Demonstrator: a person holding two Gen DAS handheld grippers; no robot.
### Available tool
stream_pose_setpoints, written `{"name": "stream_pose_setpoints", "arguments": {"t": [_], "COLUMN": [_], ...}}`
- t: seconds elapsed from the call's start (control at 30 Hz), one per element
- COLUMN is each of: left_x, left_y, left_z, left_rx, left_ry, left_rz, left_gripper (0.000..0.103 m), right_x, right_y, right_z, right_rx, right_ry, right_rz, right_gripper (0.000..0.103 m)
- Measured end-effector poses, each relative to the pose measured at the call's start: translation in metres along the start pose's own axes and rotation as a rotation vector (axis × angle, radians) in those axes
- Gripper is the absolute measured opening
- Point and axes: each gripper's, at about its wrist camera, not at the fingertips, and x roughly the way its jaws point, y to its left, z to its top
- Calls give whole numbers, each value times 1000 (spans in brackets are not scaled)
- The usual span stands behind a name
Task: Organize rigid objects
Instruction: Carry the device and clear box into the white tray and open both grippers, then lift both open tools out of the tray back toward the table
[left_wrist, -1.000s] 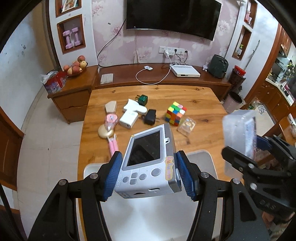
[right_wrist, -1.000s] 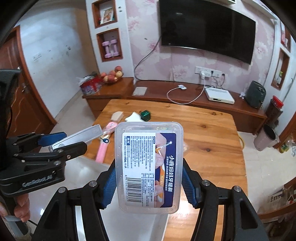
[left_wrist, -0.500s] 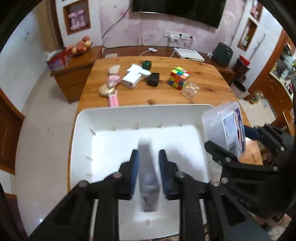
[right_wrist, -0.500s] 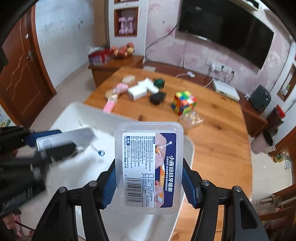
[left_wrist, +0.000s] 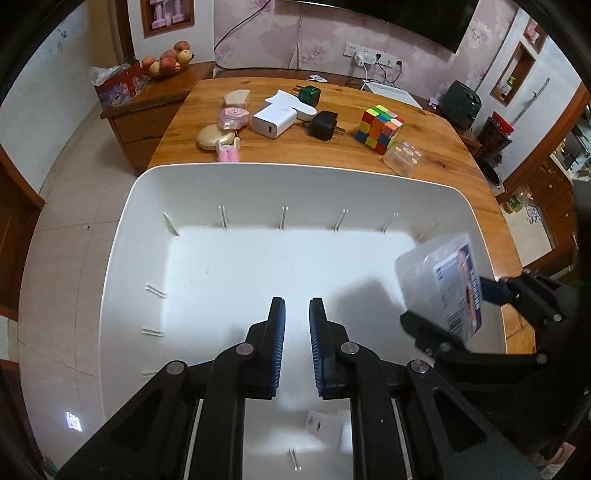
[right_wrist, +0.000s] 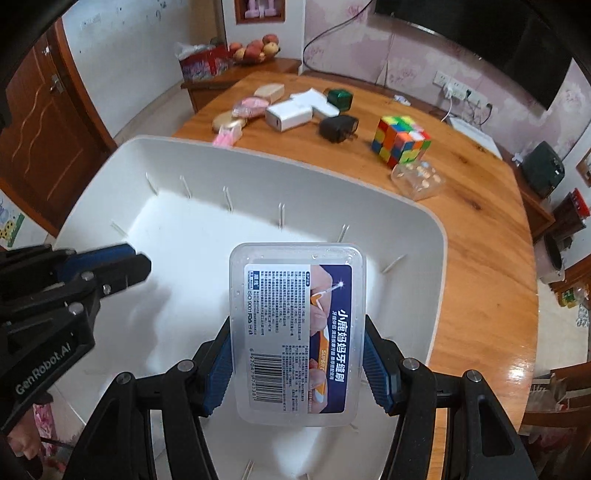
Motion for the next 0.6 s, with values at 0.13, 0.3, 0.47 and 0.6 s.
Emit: {"name": "stream_pose_setpoints", "arguments": {"t": [0.13, 0.3, 0.47, 0.6], "left_x": [-2, -6, -16, -18], "left_y": [1, 3, 2, 0], "left_z": [-3, -3, -2, 0], "left_rx": [-6, -22, -23, -16], "left_ry": [-4, -13, -57, -65], "left_rz": [9, 37, 43, 45], "left_gripper": [21, 52, 70, 80], "right_x": [14, 14, 7, 7], "right_y": [5, 4, 5, 3], "right_z": [-2, -1, -2, -2], "right_rx": [-17, -16, -21, -16], "right_ry": [65, 73, 45, 41], "right_rz": [5, -11, -28, -21], "right_gripper": [64, 71, 72, 73]}}
